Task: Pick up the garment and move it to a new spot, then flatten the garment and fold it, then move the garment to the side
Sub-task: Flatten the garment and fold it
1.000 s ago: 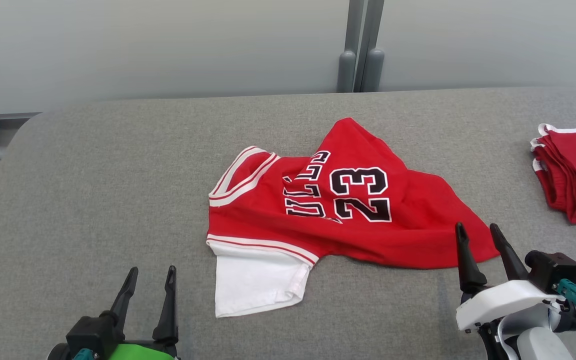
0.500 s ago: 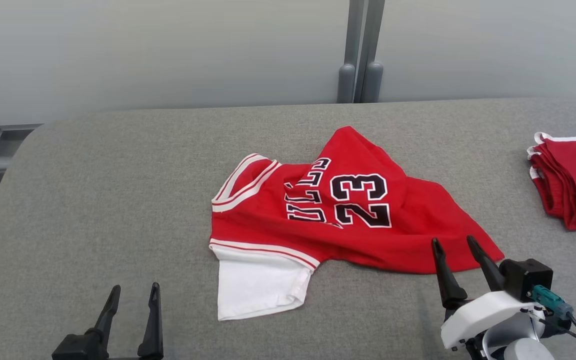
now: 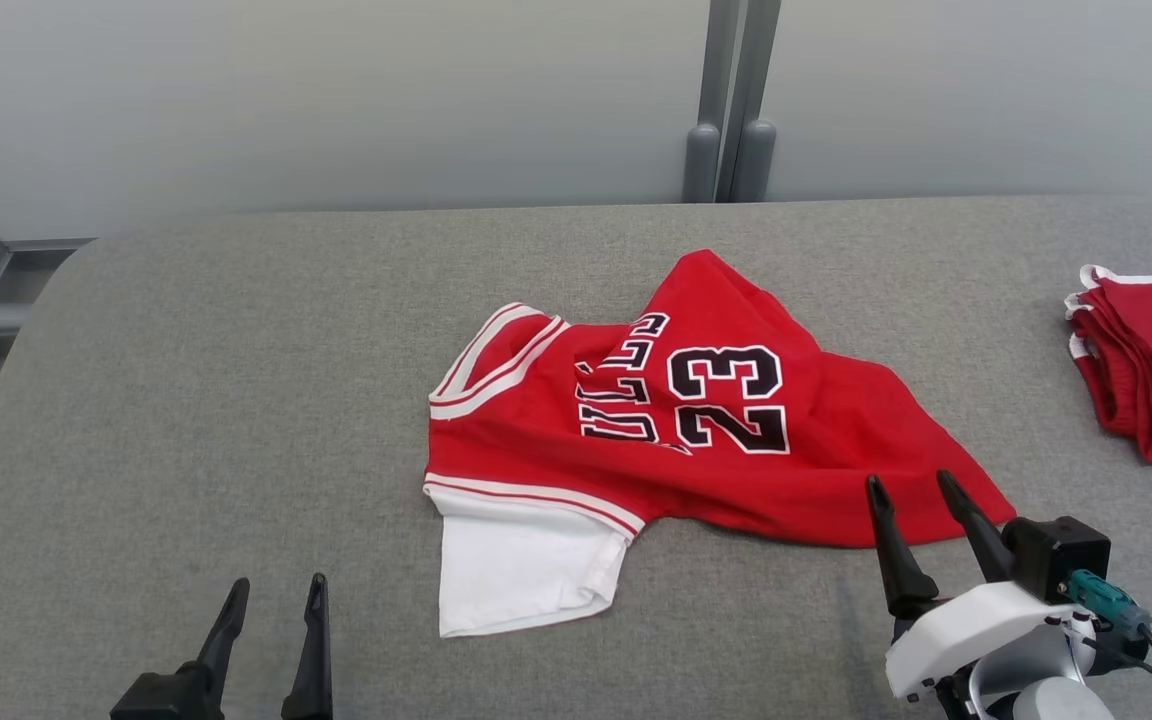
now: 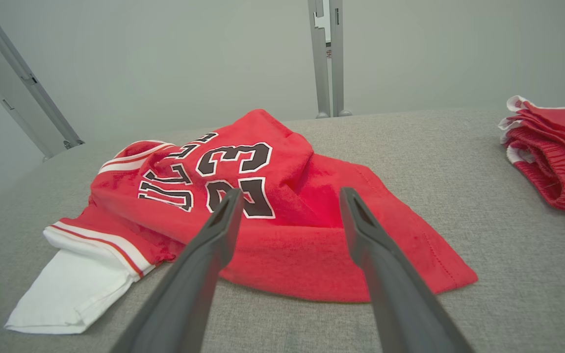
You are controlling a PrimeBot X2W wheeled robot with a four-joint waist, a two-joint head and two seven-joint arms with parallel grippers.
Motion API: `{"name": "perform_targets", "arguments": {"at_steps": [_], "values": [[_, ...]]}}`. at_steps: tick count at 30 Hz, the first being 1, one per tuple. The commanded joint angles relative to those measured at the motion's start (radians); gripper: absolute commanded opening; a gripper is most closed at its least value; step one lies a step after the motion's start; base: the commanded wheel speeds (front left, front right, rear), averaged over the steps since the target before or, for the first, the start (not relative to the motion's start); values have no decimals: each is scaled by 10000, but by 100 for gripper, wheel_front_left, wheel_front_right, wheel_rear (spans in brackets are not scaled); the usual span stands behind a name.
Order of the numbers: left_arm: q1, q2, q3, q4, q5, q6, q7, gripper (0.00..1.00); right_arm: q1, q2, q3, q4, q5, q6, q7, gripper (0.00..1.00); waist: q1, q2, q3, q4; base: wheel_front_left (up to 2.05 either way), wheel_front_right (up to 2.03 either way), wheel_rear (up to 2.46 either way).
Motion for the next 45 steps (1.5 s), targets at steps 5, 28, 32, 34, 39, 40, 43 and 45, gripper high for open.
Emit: {"name": "perform_targets", "arguments": {"at_steps": [5, 28, 32, 34, 39, 40, 43, 45], "values": [[-148, 93, -144, 12, 71, 22, 65, 100, 53, -11, -88, -120, -163, -11, 65, 100, 0, 0, 71, -41, 0, 0, 0], [-2206, -158, -2145, 1448, -721, -428, 4880, 100, -1365, -2525, 31, 176, -584, -13, 5014, 100, 0, 0, 975, -101, 0, 0, 0], [-2438, -272, -2120, 1606, -873, -155, 5386, 100, -1618, -2685, -43, 348, -645, -13, 5035, 100, 0, 0, 1228, -111, 0, 0, 0], [-2535, -309, -2136, 1627, -859, -51, 5518, 96, -1749, -2728, -10, 465, -682, -13, 5030, 100, 0, 0, 1328, -125, 0, 0, 0], [-2521, -408, -2200, 1685, -1000, 216, 6060, 50, -2014, -2859, 92, 817, -834, -13, 5061, 100, 0, 0, 1523, -120, 0, 0, 0], [-2498, -414, -2242, 1669, -995, 237, 6176, 45, -2040, -2867, 118, 900, -857, -13, 5085, 100, 0, 0, 1550, -117, 0, 0, 0], [-2429, -419, -2362, 1565, -1054, 232, 6503, 20, -2231, -2932, 112, 1154, -961, -13, 5028, 100, 0, 0, 1638, -102, 0, 0, 0], [-2395, -414, -2401, 1479, -1075, 261, 6615, 0, -2360, -2884, 16, 1332, -954, -13, 4911, 100, 0, 0, 1707, -90, 0, 0, 0]]}}
